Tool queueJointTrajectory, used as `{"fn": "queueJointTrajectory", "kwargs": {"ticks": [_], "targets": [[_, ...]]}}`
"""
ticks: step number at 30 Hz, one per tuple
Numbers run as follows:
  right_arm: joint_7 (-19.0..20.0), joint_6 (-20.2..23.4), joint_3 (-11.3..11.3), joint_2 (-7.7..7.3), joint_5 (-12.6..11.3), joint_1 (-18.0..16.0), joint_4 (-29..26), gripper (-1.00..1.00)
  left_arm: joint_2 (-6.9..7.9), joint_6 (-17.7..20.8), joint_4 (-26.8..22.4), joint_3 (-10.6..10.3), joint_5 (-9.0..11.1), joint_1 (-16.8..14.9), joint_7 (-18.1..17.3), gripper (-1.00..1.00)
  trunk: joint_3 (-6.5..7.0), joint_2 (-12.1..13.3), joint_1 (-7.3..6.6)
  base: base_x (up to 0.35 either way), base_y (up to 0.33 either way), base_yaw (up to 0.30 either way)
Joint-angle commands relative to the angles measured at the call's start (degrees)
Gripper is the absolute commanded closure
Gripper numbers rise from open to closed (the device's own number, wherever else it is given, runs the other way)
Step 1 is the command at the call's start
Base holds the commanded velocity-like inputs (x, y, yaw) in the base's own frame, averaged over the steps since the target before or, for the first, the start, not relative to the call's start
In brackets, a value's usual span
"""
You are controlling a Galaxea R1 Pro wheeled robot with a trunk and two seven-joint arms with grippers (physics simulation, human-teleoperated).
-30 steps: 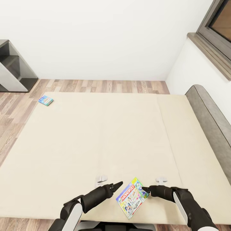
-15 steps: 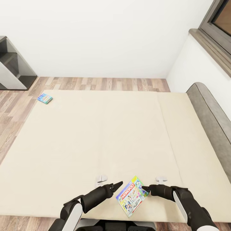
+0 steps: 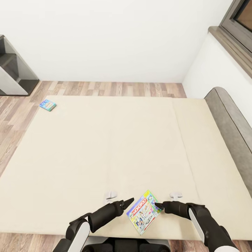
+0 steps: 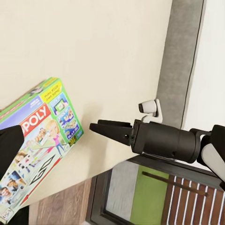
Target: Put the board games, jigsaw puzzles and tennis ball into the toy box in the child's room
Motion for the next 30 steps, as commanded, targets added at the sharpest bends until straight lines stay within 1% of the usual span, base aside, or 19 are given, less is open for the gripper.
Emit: {"fn": "queueJointTrajectory", "kwargs": {"ticks": [1, 12, 30], "targets": [[0.17, 0.46, -0.12, 0.03, -0.17, -0.01, -0.05, -1.00, -0.02, 0.49, -0.03, 0.06, 0.46, -0.01, 0.06, -1.00, -0.10, -0.04, 0.01, 0.000, 0.000, 0.000], [0.17, 0.43, -0.06, 0.07, -0.12, 0.01, -0.04, -1.00, -0.02, 0.48, -0.01, 0.09, 0.45, -0.01, 0.11, -1.00, -0.42, -0.04, 0.01, 0.000, 0.000, 0.000], [0.00, 0.27, 0.19, 0.15, 0.08, 0.02, 0.43, -1.00, -0.02, 0.48, 0.13, 0.22, 0.39, -0.01, 0.17, -1.00, -0.51, -0.04, 0.01, 0.000, 0.000, 0.000]]}}
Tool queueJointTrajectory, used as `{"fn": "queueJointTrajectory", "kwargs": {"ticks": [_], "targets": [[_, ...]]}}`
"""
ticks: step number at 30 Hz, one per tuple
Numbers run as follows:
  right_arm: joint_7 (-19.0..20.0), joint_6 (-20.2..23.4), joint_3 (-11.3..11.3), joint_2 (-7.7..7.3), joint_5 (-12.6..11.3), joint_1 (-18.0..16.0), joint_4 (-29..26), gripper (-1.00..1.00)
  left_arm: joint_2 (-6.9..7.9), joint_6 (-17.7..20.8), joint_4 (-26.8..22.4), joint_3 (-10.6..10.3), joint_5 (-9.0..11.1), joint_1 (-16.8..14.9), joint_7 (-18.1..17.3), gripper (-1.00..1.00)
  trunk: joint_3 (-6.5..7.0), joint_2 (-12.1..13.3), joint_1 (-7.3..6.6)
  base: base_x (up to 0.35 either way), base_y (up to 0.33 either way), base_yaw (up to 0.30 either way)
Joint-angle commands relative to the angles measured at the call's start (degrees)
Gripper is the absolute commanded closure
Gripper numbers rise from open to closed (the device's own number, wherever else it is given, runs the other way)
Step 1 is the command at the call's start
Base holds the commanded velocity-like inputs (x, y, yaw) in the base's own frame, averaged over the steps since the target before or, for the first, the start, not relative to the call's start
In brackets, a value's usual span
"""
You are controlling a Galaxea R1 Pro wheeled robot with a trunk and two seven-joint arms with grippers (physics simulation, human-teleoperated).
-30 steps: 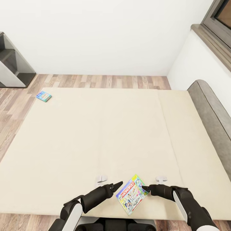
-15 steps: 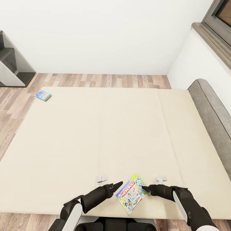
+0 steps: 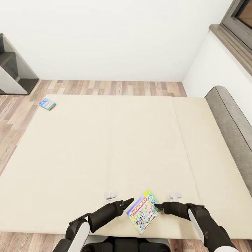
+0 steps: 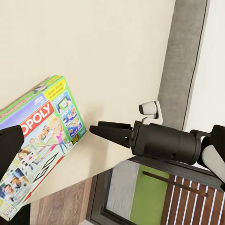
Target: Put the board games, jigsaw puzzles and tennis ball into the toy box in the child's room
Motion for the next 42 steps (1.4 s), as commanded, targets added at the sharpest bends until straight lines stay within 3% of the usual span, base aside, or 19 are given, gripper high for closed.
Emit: {"fn": "queueJointTrajectory", "kwargs": {"ticks": [1, 9, 20, 42], "targets": [[0.18, 0.45, -0.13, 0.01, -0.15, -0.01, -0.06, -1.00, -0.02, 0.48, -0.03, 0.06, 0.45, -0.01, 0.04, -1.00, -0.04, -0.04, 0.01, 0.000, 0.000, 0.000], [-0.54, 0.37, -0.20, 0.14, -0.08, -0.02, 0.07, -1.00, -0.02, 0.48, 0.01, 0.05, 0.43, -0.01, 0.10, -1.00, -0.05, -0.04, 0.01, 0.000, 0.000, 0.000], [-7.05, 0.26, -0.51, 1.28, -0.31, -0.10, 0.17, -1.00, -0.02, 0.48, 0.20, 0.04, 0.42, -0.01, 0.10, -1.00, -0.05, -0.04, 0.01, 0.000, 0.000, 0.000], [-8.59, -3.83, -0.21, 1.59, -0.25, -0.11, 0.99, -1.00, -0.02, 0.48, 0.25, 0.05, 0.42, -0.01, 0.25, -1.00, -0.05, -0.04, 0.01, 0.000, 0.000, 0.000]]}}
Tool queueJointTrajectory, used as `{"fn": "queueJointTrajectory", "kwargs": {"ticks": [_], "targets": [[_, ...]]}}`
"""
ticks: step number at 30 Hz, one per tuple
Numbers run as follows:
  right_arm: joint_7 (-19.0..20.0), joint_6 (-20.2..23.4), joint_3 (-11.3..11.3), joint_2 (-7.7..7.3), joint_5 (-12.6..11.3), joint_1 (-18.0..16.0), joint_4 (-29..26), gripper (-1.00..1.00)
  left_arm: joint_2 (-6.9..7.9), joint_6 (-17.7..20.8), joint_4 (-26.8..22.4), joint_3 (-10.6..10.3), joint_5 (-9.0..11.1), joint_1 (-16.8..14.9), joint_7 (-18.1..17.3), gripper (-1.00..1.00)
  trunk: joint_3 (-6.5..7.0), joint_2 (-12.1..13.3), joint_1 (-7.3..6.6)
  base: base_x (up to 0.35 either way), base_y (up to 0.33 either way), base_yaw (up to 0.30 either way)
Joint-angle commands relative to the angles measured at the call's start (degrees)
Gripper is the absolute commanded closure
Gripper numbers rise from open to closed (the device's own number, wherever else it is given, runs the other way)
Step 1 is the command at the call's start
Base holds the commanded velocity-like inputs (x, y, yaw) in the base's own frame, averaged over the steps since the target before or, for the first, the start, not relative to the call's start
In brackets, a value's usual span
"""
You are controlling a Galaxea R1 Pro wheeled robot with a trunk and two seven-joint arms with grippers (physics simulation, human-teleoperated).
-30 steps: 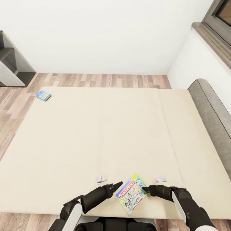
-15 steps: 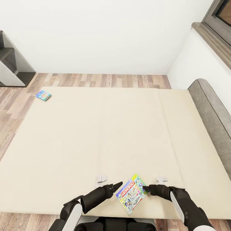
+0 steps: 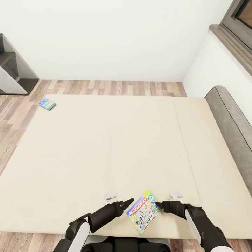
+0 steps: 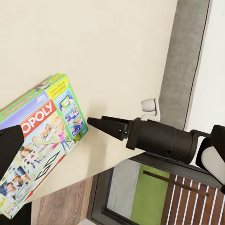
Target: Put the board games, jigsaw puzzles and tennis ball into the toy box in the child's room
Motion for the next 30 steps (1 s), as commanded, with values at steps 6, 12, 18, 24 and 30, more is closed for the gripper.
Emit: {"fn": "queueJointTrajectory", "kwargs": {"ticks": [6, 12, 18, 24, 30], "targets": [[0.18, -0.09, -0.16, 0.03, -0.16, -0.01, 0.56, -1.00, -0.02, 0.48, 0.01, 0.07, 0.45, -0.01, 0.14, -1.00, -0.04, -0.04, 0.01, 0.000, 0.000, 0.000], [0.74, -0.26, -0.17, 0.03, -0.17, -0.01, 0.78, -1.00, -0.02, 0.48, 0.05, 0.08, 0.45, -0.01, 0.18, -1.00, -0.04, -0.04, 0.01, 0.000, 0.000, 0.000], [3.54, -0.44, -0.23, -0.01, -0.12, -0.01, 0.91, -1.00, -0.02, 0.47, 0.16, 0.08, 0.45, -0.01, 0.20, -1.00, -0.04, -0.04, 0.01, 0.000, 0.000, 0.000], [5.56, -0.48, -0.26, 0.02, -0.04, -0.01, 1.17, -1.00, -0.02, 0.42, 0.21, 0.08, 0.45, -0.01, 0.21, -1.00, -0.04, -0.04, 0.01, 0.000, 0.000, 0.000], [6.40, -0.54, -0.26, 0.07, 0.01, -0.06, 2.48, -1.00, -0.02, 0.41, 0.22, 0.08, 0.45, -0.01, 0.21, -1.00, -0.04, -0.04, 0.01, 0.000, 0.000, 0.000]]}}
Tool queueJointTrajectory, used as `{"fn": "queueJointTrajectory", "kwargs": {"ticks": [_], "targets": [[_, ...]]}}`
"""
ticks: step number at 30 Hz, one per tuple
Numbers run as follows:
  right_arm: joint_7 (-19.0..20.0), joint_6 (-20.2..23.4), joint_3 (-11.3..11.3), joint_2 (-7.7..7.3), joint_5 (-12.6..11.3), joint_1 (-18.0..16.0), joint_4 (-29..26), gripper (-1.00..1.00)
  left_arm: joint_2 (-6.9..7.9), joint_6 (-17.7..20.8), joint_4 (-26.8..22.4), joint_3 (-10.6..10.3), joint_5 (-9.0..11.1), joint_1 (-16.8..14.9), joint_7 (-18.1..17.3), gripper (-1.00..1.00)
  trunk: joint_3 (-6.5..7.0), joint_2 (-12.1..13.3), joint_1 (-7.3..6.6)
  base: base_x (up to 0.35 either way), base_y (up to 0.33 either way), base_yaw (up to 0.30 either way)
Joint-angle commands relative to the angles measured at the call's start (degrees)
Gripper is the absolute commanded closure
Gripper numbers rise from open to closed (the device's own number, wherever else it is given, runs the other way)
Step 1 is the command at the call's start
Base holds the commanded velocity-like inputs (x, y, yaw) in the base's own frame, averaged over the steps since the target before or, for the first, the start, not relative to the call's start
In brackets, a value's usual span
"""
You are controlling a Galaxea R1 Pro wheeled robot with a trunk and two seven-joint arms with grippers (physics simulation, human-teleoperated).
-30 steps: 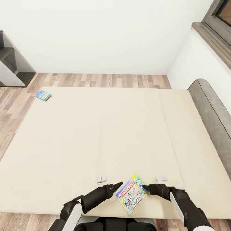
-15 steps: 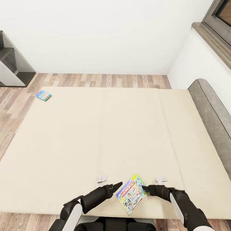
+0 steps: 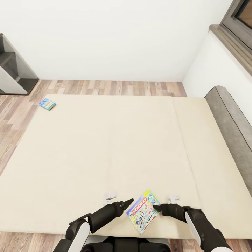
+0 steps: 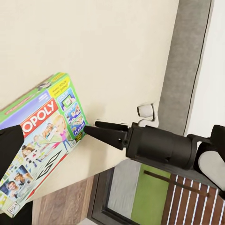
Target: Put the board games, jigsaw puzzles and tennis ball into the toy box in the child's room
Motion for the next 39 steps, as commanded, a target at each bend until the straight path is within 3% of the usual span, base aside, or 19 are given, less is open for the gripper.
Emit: {"fn": "queueJointTrajectory", "kwargs": {"ticks": [1, 39], "targets": [[0.22, 0.45, -0.15, 0.02, -0.15, -0.01, -0.05, -1.00, -0.02, 0.48, -0.03, 0.06, 0.45, -0.01, 0.04, -1.00, -0.04, -0.04, 0.01, 0.000, 0.000, 0.000], [0.98, -0.28, -0.18, 0.03, -0.33, -0.07, 2.59, -1.00, -0.02, 0.47, 0.04, 0.06, 0.45, -0.01, 0.12, -1.00, -0.04, -0.04, 0.01, 0.000, 0.000, 0.000]]}}
